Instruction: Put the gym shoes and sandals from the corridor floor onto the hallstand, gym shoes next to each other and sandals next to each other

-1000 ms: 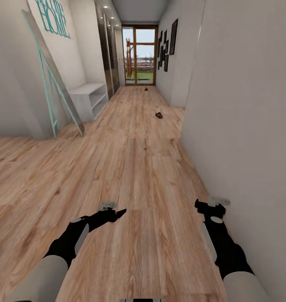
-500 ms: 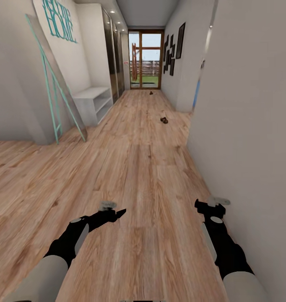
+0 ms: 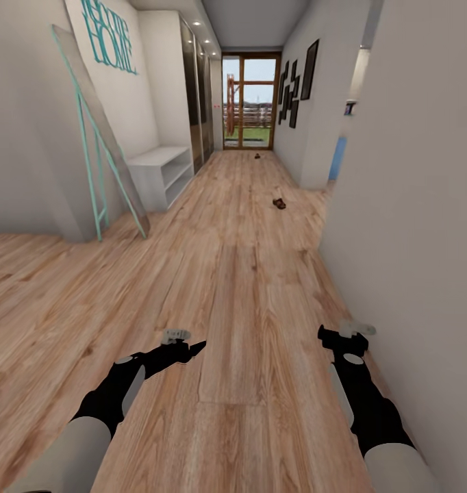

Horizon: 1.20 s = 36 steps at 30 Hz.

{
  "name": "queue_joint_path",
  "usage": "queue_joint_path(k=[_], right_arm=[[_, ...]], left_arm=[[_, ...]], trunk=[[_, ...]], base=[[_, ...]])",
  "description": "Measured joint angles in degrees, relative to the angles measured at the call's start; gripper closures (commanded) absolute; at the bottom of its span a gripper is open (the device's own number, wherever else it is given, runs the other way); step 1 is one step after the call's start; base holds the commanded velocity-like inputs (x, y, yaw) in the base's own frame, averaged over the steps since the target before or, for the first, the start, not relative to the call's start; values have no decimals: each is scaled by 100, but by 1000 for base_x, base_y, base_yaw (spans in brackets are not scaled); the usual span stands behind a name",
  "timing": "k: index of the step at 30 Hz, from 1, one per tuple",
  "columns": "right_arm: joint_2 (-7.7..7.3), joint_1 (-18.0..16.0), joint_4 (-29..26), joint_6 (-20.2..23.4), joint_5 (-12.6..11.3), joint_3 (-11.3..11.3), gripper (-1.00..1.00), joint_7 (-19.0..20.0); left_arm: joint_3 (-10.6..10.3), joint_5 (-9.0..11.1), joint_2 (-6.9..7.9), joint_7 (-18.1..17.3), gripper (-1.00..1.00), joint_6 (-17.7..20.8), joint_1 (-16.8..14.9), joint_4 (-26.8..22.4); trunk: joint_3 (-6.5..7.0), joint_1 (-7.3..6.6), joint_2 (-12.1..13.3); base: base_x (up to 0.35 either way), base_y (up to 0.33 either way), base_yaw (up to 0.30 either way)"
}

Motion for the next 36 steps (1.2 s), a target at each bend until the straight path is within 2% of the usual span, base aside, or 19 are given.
queue_joint_path(k=[36], right_arm=[[0,0,0,0,15,0,-100,0]], left_arm=[[0,0,0,0,-100,0,0,0]], trunk=[[324,0,0]], base=[[345,0,0]])
